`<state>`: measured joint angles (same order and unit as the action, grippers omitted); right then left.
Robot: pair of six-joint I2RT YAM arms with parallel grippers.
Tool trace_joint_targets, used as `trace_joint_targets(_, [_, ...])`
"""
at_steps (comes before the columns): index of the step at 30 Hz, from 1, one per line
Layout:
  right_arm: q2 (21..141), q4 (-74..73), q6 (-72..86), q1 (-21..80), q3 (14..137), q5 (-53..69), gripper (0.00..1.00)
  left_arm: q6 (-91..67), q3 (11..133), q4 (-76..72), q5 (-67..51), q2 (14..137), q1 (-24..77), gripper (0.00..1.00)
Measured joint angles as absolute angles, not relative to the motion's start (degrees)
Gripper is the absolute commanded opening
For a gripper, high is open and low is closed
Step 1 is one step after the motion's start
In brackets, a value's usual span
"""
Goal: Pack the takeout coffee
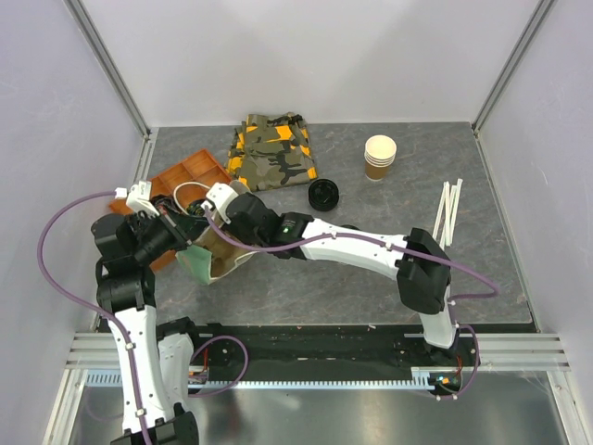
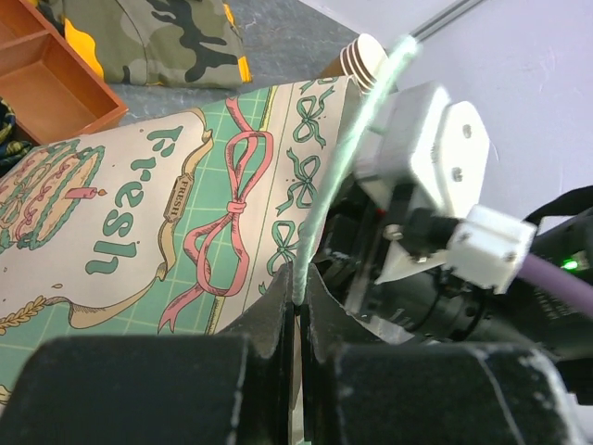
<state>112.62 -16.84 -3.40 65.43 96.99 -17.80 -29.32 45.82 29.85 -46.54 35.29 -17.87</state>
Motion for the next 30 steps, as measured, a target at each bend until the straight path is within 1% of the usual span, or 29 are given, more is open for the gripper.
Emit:
trace_joint_targets(5, [114.3,-19.4,-2.48,65.01,98.94,-17.15,0.01,-30.17,47.35,30.33,-44.82,35.66,-17.87,0.02])
trace_joint_targets(11, [117.21,-22.81,-2.07,64.12,103.68,-15.75,0.04,-30.11,52.01,34.2,-38.44,37.93,-17.87,0.02])
trace_joint_targets(15, [119.2,-25.12,-1.87,63.75,106.65,-15.07,0.0,-30.11,53.6,35.7,-35.48,39.31,-17.87,0.02])
trace_joint_targets(18, [120.44,-26.52,-2.02,63.55,108.42,-14.83,0.0,-30.13,53.76,36.14,-35.2,40.05,-17.89,0.02])
trace_joint_targets(22, [121.38,-29.56,-2.81,62.81,110.32,-13.74,0.0,-30.15,53.76,36.36,-37.41,40.66,-17.91,0.02])
trace_joint_targets(30, [120.99,-38.15,-5.72,60.55,113.03,-7.33,0.0,-32.58,52.14,36.56,-47.55,38.92,-17.93,0.02])
